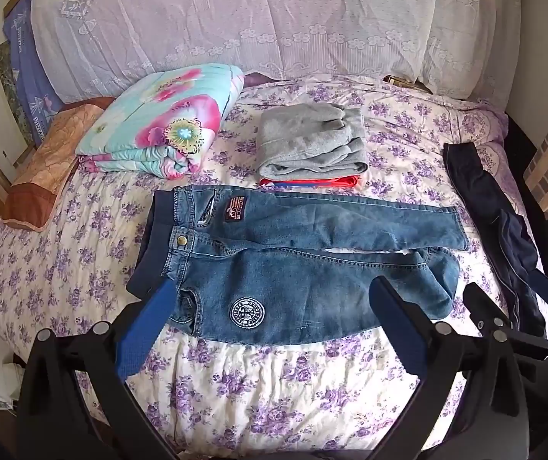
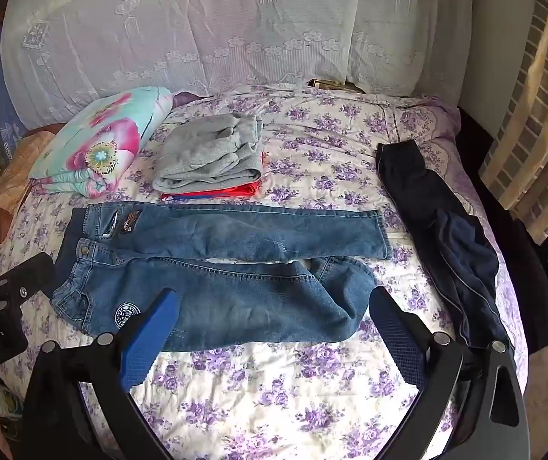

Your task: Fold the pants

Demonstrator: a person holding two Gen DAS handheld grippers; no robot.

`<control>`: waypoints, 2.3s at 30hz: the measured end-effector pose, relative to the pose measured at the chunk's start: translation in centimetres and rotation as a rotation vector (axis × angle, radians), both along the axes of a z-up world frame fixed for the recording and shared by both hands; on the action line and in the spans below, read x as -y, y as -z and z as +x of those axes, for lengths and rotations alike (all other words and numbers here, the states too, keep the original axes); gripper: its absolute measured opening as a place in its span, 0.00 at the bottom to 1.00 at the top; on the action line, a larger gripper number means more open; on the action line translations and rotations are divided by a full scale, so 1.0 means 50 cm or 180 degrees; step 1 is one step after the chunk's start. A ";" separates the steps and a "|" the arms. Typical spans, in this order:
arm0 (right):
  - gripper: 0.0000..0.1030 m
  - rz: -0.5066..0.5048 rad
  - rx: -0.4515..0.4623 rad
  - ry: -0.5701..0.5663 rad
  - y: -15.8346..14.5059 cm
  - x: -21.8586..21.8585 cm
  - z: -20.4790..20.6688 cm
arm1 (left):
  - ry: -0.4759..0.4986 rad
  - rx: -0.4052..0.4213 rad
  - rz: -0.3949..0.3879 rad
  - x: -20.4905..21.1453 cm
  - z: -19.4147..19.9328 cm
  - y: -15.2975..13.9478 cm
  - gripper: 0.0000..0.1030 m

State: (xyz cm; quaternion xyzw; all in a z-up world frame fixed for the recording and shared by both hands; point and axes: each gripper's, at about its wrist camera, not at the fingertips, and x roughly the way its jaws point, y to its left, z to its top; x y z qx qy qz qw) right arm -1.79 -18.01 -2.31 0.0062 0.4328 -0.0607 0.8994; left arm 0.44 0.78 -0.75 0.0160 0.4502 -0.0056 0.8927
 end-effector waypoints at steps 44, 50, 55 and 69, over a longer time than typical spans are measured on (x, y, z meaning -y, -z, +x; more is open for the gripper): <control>0.97 -0.0022 0.0017 0.0001 -0.003 -0.006 -0.008 | -0.0019 -0.0032 -0.0033 -0.008 0.003 -0.005 0.95; 0.97 -0.0024 0.0017 0.0001 -0.003 -0.007 -0.009 | -0.0018 -0.0040 -0.0033 -0.009 0.004 -0.005 0.96; 0.97 -0.0026 0.0019 0.0001 -0.004 -0.008 -0.009 | -0.0021 -0.0041 -0.0036 -0.011 0.004 -0.005 0.95; 0.97 -0.0027 0.0023 0.0002 -0.006 -0.008 -0.006 | -0.0022 -0.0049 -0.0036 -0.012 0.004 -0.005 0.96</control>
